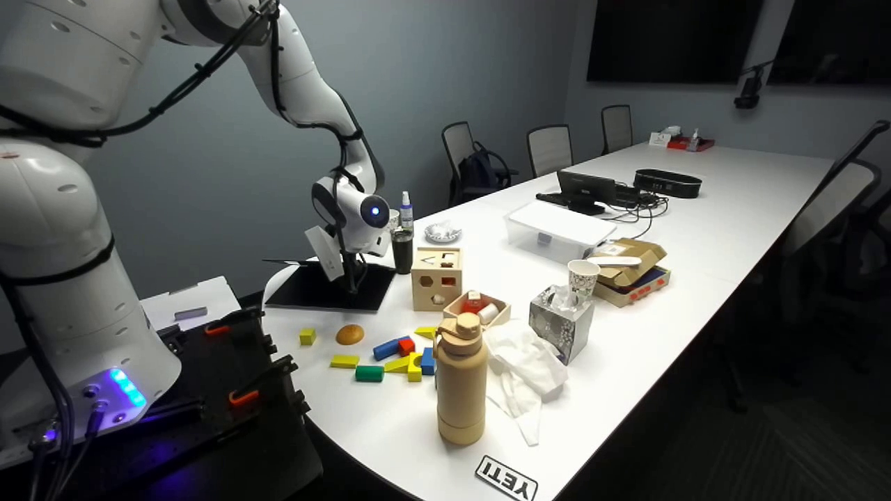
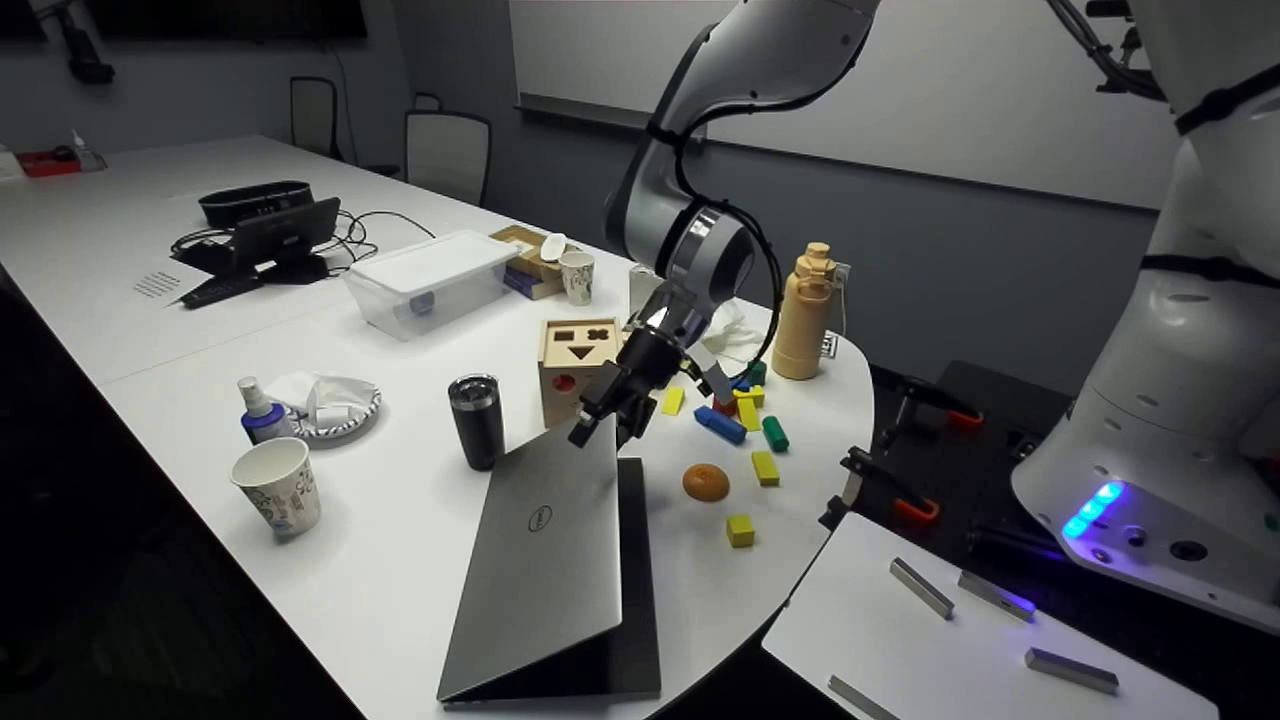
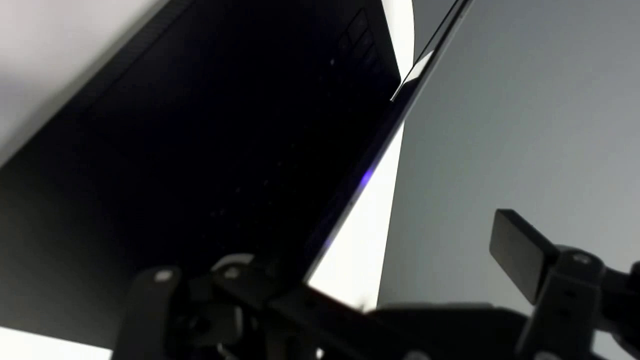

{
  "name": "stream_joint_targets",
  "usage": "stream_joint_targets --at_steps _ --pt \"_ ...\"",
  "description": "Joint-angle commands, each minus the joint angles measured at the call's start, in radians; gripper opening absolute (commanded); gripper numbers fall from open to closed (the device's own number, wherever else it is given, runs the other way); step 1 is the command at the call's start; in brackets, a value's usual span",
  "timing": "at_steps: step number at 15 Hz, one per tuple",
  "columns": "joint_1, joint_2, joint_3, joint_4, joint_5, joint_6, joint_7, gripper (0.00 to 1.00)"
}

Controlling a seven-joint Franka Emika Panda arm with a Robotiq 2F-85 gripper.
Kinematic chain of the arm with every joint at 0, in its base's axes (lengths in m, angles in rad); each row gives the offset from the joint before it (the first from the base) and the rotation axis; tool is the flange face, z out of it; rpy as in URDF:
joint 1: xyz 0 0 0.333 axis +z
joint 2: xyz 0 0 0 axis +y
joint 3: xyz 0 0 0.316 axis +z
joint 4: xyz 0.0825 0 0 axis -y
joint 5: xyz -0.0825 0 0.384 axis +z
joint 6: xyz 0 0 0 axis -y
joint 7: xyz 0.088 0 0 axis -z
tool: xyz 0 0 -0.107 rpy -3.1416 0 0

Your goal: Open the laptop

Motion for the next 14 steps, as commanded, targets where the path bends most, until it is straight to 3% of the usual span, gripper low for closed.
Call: stream_joint_targets --at_steps 1,14 --pt "0.014 -0.101 0.028 -0.021 -0.067 0.022 0.033 1.00" --pt "-0.007 -0.063 0.096 0.145 -0.126 0.007 -0.028 1.00"
